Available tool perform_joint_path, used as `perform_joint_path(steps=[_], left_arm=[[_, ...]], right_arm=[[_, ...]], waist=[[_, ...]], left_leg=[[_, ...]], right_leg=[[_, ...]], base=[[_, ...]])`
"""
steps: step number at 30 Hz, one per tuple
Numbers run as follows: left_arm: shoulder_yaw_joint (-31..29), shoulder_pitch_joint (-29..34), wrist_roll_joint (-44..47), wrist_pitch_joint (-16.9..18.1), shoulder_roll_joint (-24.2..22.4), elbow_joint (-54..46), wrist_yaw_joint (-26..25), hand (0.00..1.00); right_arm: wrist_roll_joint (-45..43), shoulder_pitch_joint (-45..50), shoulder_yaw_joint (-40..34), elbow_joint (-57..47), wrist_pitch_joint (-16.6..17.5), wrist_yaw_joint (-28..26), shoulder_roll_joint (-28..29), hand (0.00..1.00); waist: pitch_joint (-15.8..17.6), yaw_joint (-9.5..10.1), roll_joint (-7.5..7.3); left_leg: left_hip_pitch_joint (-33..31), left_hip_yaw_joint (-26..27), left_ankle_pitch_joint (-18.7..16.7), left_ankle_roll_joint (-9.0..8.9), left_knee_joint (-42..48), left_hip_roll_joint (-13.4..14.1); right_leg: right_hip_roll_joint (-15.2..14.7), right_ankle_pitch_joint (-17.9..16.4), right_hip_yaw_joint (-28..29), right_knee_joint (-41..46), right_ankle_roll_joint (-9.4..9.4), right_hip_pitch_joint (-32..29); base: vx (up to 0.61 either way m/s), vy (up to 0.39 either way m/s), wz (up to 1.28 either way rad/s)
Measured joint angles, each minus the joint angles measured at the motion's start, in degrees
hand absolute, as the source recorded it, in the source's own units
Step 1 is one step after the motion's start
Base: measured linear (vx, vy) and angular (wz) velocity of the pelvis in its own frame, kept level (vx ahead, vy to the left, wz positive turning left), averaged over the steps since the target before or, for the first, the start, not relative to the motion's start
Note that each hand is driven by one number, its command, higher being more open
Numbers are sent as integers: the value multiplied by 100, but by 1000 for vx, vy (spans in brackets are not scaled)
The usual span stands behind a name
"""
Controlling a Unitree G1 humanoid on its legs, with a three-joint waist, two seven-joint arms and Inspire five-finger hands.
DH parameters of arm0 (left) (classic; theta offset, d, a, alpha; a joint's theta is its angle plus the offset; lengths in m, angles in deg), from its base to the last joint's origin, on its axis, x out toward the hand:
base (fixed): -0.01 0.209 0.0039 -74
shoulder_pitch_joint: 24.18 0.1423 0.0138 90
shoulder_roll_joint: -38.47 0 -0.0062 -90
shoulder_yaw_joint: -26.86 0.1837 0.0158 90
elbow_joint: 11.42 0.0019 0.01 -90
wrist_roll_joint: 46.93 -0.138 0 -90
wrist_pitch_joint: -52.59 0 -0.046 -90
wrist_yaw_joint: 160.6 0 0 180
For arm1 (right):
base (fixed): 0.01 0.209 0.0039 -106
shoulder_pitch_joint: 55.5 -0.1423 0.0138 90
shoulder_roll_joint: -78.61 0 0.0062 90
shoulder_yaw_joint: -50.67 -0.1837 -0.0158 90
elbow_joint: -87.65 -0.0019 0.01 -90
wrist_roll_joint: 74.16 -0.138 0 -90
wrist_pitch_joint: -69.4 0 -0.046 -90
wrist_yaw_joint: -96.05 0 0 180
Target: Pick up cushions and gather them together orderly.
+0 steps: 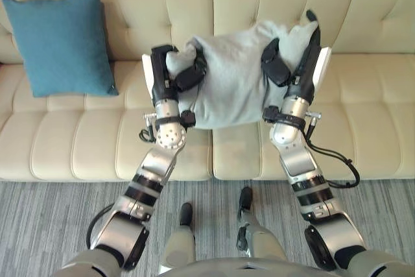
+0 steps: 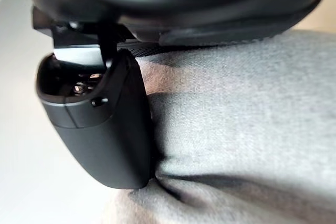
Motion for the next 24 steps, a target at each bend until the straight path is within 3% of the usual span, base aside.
perform_joint_path(steps=[9,15,16,24], left_arm=[[-355,-1852,-159,0,79,892,-619,0],[-390,-2425,-163,-4,131,1407,-665,0],[-391,-2474,-163,-4,129,1517,-664,100],[-804,-2752,-150,28,14,1831,-668,100]], right_arm=[[3,-1499,-68,404,-129,682,-56,0],[-5,-1930,-206,868,-129,806,5,0],[-8,-1930,-228,963,-129,806,25,100],[-33,-2043,-322,1080,-39,846,94,100]], waist=[[499,14,1],[778,10,1],[853,8,2],[1011,7,-19]], left_leg=[[-718,-3,182,-88,11,-3],[-984,6,277,-114,-73,-2],[-981,19,277,-114,-75,-1],[-1099,67,275,-116,-65,-10]], right_leg=[[1,164,16,3,-93,-717],[7,234,38,3,-118,-1041],[9,235,52,3,-119,-1043],[2,255,125,2,-107,-1180]], base=[[0,0,0],[7,0,-1],[56,4,-5],[35,7,-2]])
